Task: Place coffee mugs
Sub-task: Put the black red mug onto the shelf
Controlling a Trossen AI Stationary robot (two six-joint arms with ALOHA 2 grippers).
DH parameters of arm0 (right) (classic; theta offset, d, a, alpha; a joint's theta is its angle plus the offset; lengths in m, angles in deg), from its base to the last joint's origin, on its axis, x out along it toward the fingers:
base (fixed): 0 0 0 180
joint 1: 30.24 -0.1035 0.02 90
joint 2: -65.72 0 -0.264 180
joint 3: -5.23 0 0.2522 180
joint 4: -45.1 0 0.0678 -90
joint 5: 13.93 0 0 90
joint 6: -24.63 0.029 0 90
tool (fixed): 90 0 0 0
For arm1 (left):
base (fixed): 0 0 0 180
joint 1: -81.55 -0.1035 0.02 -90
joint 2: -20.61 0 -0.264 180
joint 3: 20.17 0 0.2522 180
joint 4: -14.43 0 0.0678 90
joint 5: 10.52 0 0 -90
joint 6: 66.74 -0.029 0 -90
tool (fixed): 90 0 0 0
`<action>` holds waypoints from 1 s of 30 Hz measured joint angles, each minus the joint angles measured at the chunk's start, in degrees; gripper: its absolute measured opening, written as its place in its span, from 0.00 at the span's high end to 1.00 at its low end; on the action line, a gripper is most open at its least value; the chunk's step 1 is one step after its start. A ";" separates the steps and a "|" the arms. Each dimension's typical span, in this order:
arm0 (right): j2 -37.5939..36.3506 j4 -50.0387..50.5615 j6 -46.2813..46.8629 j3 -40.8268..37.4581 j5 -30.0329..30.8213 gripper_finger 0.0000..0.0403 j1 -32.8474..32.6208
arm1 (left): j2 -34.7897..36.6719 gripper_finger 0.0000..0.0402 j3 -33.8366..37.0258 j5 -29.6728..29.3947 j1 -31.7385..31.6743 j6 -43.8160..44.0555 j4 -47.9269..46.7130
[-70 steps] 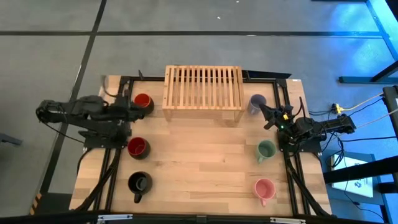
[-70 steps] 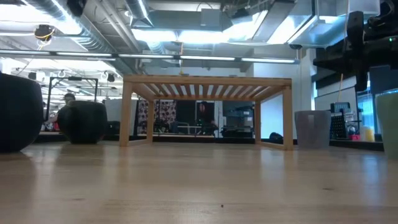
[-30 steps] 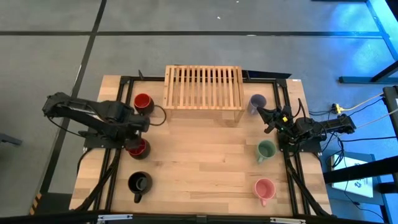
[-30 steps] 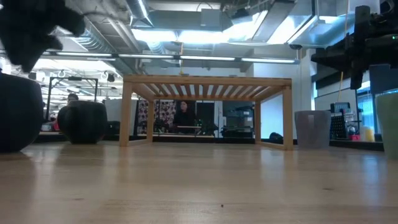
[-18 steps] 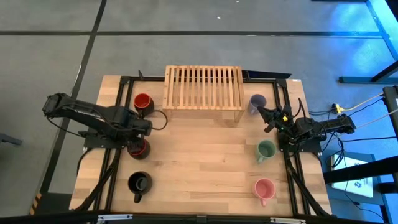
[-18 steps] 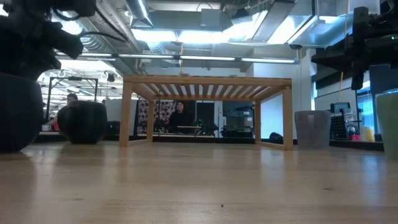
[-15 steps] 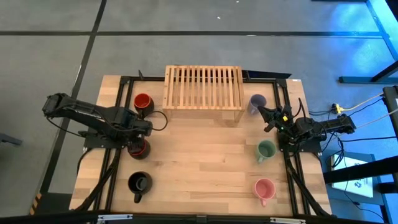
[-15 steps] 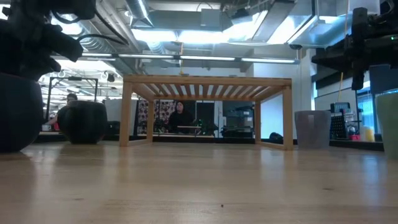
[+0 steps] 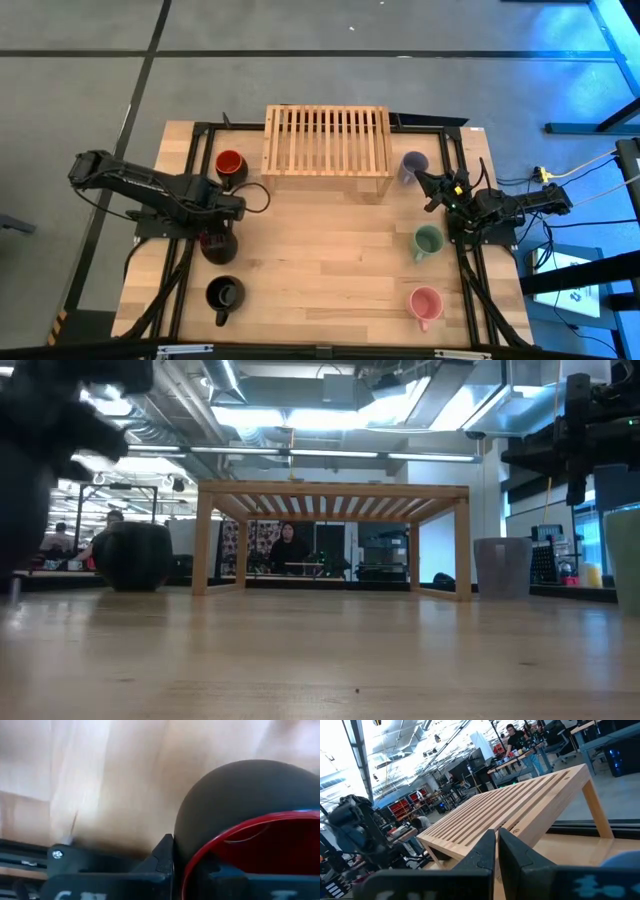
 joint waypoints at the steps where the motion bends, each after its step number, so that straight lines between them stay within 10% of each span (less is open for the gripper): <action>1: -0.01 0.00 0.00 0.00 0.00 0.98 0.00 | 0.02 0.96 -2.16 0.09 -0.06 0.66 -0.67; 20: -0.02 0.22 -0.20 0.02 -2.62 0.98 0.00 | -16.76 0.96 -52.29 -11.75 -15.38 8.69 -20.36; 30: 0.05 4.44 1.81 0.09 -11.30 0.98 0.00 | -32.09 0.96 -60.64 -8.09 -13.14 -2.48 -18.22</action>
